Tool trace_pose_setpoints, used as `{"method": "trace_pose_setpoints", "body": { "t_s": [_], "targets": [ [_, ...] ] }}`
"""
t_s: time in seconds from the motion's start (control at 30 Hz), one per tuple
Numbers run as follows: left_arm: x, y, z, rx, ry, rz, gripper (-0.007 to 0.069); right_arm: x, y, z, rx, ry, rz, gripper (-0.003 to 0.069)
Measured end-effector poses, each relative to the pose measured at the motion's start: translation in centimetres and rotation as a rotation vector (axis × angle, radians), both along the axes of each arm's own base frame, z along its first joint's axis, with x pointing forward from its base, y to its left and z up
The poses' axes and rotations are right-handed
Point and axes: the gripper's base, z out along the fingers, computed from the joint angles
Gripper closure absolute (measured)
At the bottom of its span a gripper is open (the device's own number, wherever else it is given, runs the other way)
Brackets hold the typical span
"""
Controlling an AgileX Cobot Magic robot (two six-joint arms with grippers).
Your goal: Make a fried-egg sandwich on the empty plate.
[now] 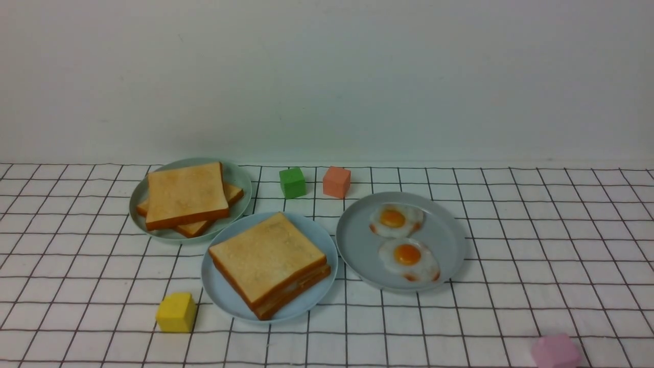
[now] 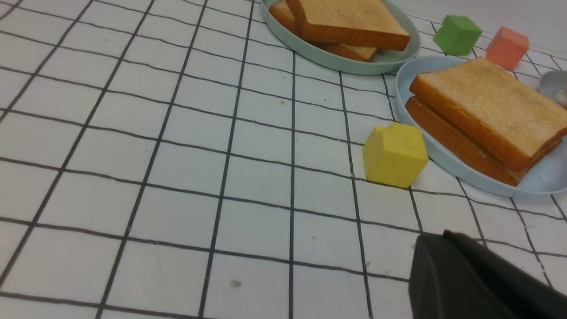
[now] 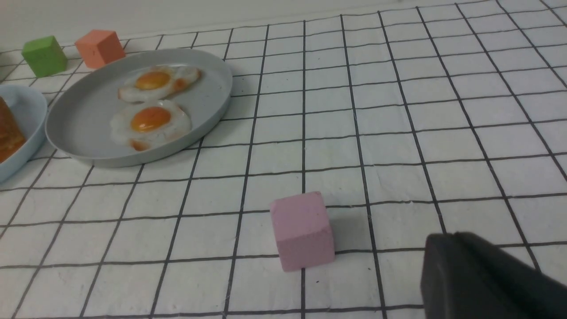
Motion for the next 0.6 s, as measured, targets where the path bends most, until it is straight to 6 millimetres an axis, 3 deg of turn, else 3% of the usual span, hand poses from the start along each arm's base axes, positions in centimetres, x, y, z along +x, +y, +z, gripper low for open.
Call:
{"method": "trace_pose_setpoints", "body": {
  "t_s": [0.6],
  "targets": [
    [0.00, 0.00, 0.00, -0.001, 0.000, 0.000, 0.0634, 0.00, 0.00, 0.01, 0.000, -0.001, 0.000, 0.0613]
  ]
}}
